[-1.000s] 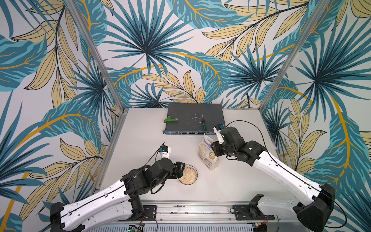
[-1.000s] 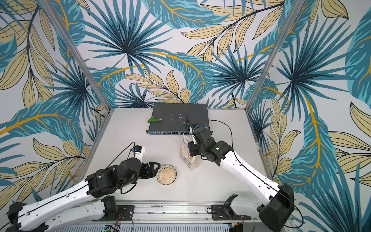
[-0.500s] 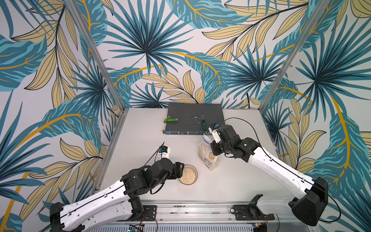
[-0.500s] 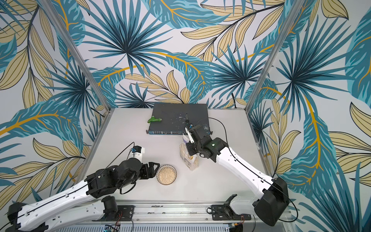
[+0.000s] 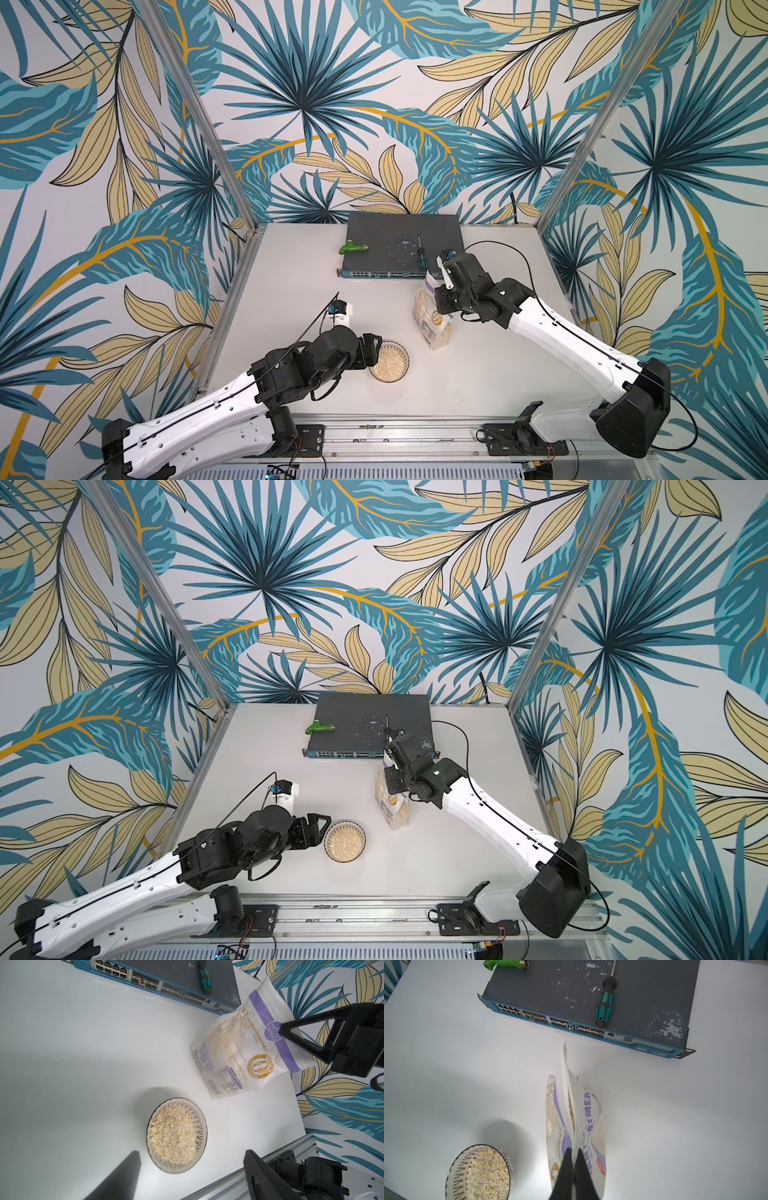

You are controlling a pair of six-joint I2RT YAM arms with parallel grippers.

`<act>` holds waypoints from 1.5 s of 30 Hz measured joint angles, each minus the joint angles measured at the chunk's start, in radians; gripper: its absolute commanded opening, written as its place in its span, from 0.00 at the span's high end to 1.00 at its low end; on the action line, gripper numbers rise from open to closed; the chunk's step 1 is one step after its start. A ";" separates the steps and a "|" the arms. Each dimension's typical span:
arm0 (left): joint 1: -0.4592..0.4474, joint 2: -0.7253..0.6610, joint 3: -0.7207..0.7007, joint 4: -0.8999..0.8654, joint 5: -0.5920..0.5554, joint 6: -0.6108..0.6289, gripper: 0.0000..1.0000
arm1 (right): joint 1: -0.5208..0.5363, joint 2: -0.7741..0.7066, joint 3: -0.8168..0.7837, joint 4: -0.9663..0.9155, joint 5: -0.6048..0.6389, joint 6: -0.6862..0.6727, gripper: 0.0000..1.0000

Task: Pour the oats into the breakfast bowl
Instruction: Close the oats bag at the center of the board.

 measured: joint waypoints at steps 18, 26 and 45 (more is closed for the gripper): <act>0.000 0.003 0.000 0.005 0.005 -0.024 0.18 | 0.000 0.074 0.002 0.108 0.049 -0.109 0.65; 0.000 0.008 0.000 0.016 0.006 -0.025 0.19 | 0.000 0.111 0.038 0.096 0.052 -0.158 1.00; 0.000 0.007 0.000 0.030 0.009 -0.020 0.19 | -0.060 0.207 0.107 0.149 0.047 -0.163 0.69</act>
